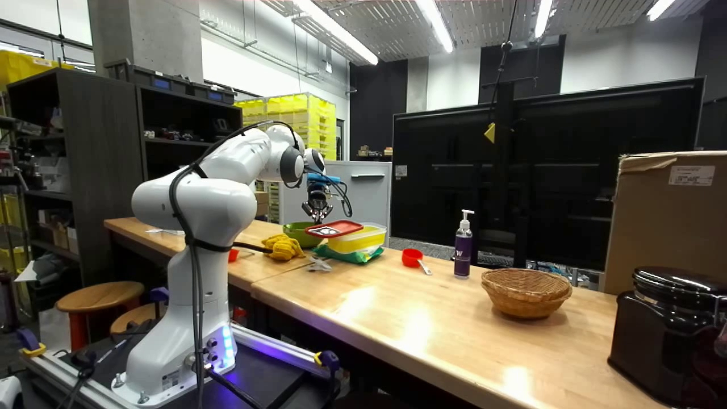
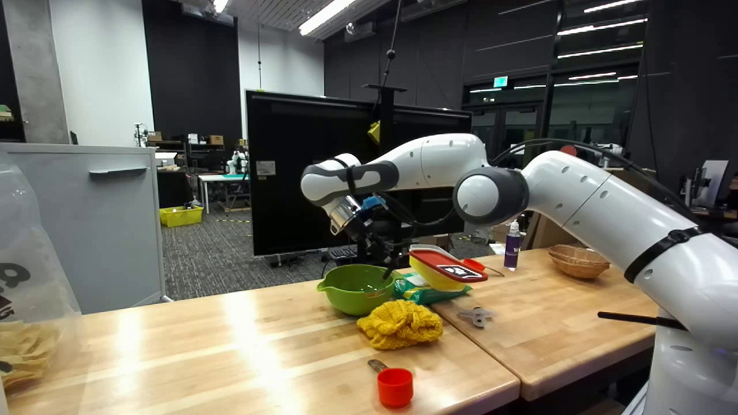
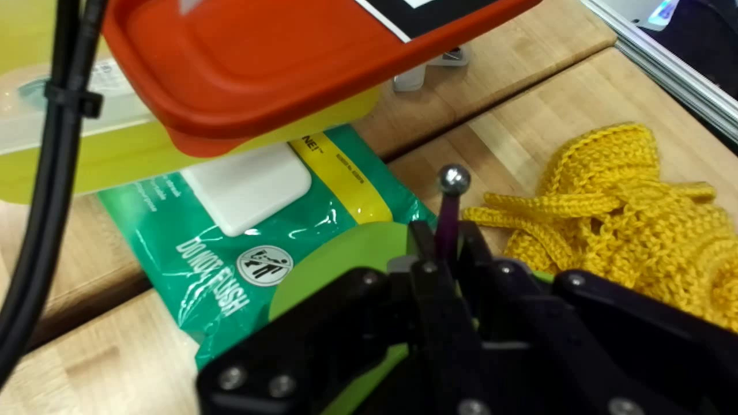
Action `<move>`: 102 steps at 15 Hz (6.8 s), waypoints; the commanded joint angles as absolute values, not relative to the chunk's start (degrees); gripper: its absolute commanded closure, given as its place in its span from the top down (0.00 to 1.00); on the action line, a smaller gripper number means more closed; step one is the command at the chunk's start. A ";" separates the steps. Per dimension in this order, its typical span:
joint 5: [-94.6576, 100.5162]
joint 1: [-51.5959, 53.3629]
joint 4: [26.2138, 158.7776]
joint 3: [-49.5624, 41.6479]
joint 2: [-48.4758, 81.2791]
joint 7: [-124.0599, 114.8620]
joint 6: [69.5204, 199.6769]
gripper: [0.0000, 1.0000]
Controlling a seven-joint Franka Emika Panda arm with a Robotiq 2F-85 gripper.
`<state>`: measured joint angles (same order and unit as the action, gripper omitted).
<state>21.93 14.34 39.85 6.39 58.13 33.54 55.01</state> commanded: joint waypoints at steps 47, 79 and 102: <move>25.46 29.44 22.64 -4.28 65.12 42.31 50.50 0.03; 23.98 23.55 21.26 -3.68 70.59 42.38 38.97 0.03; 27.09 25.84 24.67 -6.84 69.82 46.86 55.55 0.03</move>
